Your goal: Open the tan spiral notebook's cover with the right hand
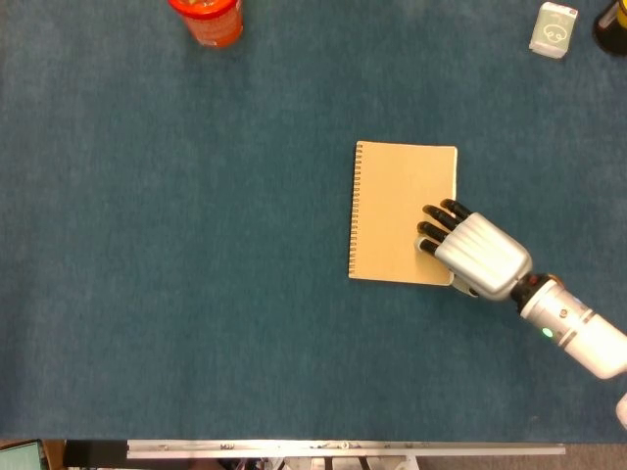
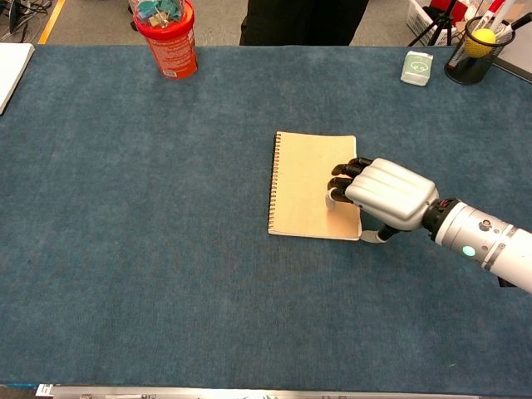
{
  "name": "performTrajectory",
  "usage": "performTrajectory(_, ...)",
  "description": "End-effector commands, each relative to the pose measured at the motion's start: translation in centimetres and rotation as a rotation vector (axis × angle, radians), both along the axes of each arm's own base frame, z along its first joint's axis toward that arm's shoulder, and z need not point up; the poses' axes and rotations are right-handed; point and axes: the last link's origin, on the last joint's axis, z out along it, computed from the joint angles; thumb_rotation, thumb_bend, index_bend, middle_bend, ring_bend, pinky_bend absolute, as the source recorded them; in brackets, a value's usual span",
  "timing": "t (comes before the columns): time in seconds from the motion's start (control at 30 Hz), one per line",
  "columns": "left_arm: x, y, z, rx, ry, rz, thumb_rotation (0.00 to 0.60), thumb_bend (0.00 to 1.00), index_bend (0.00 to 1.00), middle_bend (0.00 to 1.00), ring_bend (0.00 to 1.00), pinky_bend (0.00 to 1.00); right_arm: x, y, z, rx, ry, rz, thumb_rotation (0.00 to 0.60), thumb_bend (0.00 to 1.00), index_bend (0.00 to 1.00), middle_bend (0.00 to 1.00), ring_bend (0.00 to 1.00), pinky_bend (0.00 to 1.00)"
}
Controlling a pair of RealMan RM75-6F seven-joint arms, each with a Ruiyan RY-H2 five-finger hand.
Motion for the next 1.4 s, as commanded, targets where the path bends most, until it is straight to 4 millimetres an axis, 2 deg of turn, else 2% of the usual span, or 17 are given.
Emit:
performTrajectory(0.03, 0.0, 0.0, 0.0, 0.002, 0.000, 0.000, 0.600, 0.51, 0.31, 0.28, 0.16, 0.17, 0.2, -0.1, 0.1, -0.006, -0.006, 0.002, 0.600, 0.16, 0.37, 0.30, 0.15, 0.19)
performTrajectory(0.27, 0.0, 0.0, 0.0, -0.001, 0.002, 0.001, 0.600, 0.51, 0.31, 0.28, 0.16, 0.17, 0.5, -0.5, 0.2, -0.018, -0.025, -0.001, 0.600, 0.18, 0.37, 0.30, 0.15, 0.19)
performTrajectory(0.43, 0.0, 0.0, -0.1, -0.003, 0.002, 0.001, 0.600, 0.51, 0.31, 0.28, 0.16, 0.17, 0.6, -0.4, -0.3, -0.005, -0.028, -0.003, 0.600, 0.32, 0.37, 0.30, 0.15, 0.19)
performTrajectory(0.6, -0.1, -0.1, 0.0, 0.002, 0.003, 0.006, 0.600, 0.51, 0.31, 0.28, 0.16, 0.17, 0.6, -0.3, -0.5, 0.003, -0.034, 0.000, 0.600, 0.39, 0.38, 0.30, 0.15, 0.20)
performTrajectory(0.9, 0.0, -0.1, 0.0, 0.002, 0.001, 0.005, 0.600, 0.51, 0.31, 0.28, 0.16, 0.17, 0.6, -0.3, -0.2, -0.018, -0.071, 0.018, 0.600, 0.40, 0.54, 0.35, 0.18, 0.20)
performTrajectory(1.03, 0.0, -0.1, 0.0, 0.002, 0.001, 0.003, 0.600, 0.51, 0.31, 0.28, 0.16, 0.17, 0.6, -0.4, 0.1, -0.033, -0.096, 0.027, 0.600, 0.40, 0.67, 0.40, 0.22, 0.20)
performTrajectory(1.1, 0.1, -0.1, 0.0, 0.001, 0.002, 0.002, 0.600, 0.51, 0.31, 0.28, 0.16, 0.17, 0.7, -0.4, 0.4, -0.035, -0.106, 0.030, 0.600, 0.40, 0.70, 0.42, 0.23, 0.20)
performTrajectory(1.23, 0.1, -0.1, 0.1, 0.001, 0.003, 0.000, 0.600, 0.51, 0.31, 0.28, 0.16, 0.17, 0.7, -0.2, 1.3, -0.022, -0.098, 0.041, 0.600, 0.40, 0.72, 0.43, 0.24, 0.21)
performTrajectory(1.4, 0.2, -0.1, 0.0, -0.001, 0.004, -0.002, 0.600, 0.51, 0.31, 0.28, 0.16, 0.17, 0.9, 0.0, 3.6, -0.006, -0.071, 0.061, 0.600, 0.40, 0.74, 0.43, 0.24, 0.21)
